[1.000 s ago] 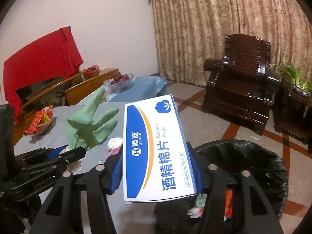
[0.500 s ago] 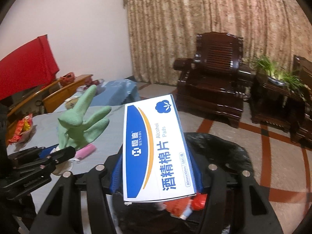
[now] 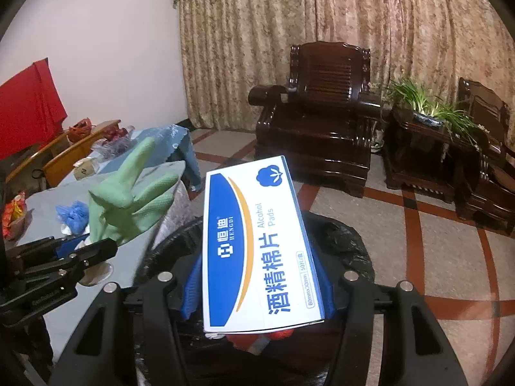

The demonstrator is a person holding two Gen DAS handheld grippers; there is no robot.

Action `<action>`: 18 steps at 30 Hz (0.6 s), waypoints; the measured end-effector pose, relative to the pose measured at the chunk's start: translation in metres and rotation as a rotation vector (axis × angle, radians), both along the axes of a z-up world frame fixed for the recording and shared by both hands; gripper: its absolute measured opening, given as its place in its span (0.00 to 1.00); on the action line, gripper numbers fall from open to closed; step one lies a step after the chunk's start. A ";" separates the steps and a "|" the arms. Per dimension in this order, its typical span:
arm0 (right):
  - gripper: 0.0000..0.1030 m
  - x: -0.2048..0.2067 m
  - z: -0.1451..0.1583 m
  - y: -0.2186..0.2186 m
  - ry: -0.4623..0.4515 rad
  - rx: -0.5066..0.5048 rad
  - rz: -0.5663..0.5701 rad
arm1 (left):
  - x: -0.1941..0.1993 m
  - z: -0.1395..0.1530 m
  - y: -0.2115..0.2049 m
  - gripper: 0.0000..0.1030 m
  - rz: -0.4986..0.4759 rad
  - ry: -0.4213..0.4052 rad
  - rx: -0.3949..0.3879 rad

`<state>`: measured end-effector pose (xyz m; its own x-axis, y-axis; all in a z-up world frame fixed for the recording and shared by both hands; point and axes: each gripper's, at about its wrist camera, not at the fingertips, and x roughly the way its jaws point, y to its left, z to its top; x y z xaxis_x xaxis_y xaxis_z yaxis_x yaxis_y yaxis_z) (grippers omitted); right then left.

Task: Collect trash
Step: 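Carry the box in the right tool while the left tool carries the glove over the bin, then open both tools to drop the box and glove into the bin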

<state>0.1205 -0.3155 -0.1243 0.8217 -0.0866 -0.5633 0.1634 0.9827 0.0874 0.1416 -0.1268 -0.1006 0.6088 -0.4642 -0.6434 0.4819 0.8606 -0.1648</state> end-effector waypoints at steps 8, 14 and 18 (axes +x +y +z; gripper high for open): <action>0.55 0.011 -0.017 -0.016 0.033 0.007 -0.018 | 0.018 -0.012 -0.026 0.28 -0.037 0.019 0.016; 0.60 0.013 -0.029 -0.023 0.061 -0.009 -0.027 | 0.026 -0.018 -0.032 0.53 -0.062 0.043 -0.006; 0.70 0.012 -0.033 -0.026 0.065 -0.020 -0.043 | 0.026 -0.015 -0.028 0.63 -0.054 0.030 -0.020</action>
